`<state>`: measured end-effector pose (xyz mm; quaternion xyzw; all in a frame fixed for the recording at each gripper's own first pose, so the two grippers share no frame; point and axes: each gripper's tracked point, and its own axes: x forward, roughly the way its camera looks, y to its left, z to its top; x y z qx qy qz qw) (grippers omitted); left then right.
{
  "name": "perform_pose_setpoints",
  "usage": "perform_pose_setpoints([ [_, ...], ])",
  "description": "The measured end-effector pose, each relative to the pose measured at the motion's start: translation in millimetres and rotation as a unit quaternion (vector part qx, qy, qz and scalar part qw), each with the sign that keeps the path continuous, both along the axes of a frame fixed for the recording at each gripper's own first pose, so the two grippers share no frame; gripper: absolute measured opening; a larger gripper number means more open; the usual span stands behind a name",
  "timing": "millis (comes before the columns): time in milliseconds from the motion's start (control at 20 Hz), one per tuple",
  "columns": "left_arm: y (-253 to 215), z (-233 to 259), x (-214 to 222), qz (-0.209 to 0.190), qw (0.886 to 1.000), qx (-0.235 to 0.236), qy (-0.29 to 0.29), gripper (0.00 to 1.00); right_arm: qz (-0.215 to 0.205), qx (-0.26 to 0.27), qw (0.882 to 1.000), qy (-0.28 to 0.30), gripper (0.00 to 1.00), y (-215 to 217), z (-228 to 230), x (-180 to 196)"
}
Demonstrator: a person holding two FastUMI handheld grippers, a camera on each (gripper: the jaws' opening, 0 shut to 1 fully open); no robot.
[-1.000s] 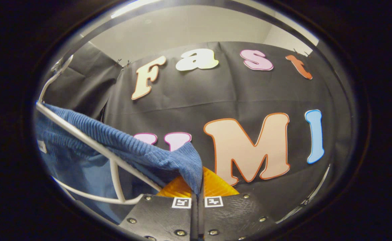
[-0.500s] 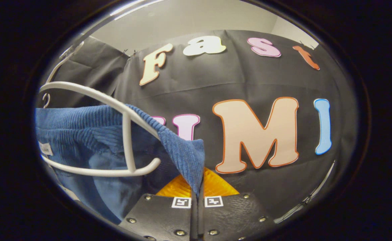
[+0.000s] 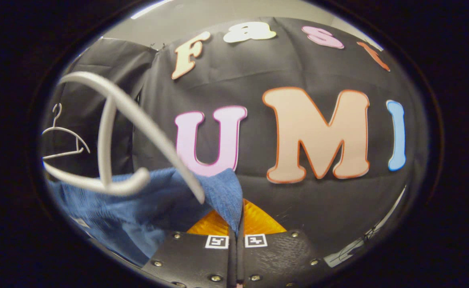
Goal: Grasp the clothes on the hanger with both hands and then place them into the laundry hamper below.
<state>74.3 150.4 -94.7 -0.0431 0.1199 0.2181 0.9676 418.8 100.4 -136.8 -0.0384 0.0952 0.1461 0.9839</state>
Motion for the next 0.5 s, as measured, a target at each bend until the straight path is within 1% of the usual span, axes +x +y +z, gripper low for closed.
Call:
perform_pose_setpoints([
  [50, -5, -13, -1, -0.001, 1.0, -0.011, 0.009, 0.04, 0.001, 0.008, 1.0, 0.018, 0.01, -3, -15, -7],
  [150, -9, -32, -12, 0.002, 1.0, 0.006, 0.023, 0.05, -0.007, 0.001, 0.999, 0.041, 0.01, -15, -37, -22],
  [200, -12, -37, -11, 0.004, 0.999, 0.012, 0.032, 0.05, -0.004, 0.007, 0.999, 0.047, 0.01, -16, -42, -32],
  [300, -12, -41, -7, 0.003, 0.999, 0.012, 0.038, 0.05, -0.001, 0.009, 0.999, 0.054, 0.01, -18, -44, -50],
  [450, -13, -45, -10, 0.012, 0.999, 0.012, 0.041, 0.04, 0.01, 0.015, 0.998, 0.059, 0.01, -18, -38, -77],
  [500, -13, -47, -10, 0.015, 0.999, 0.02, 0.045, 0.05, 0.017, 0.017, 0.998, 0.062, 0.01, -16, -36, -88],
])
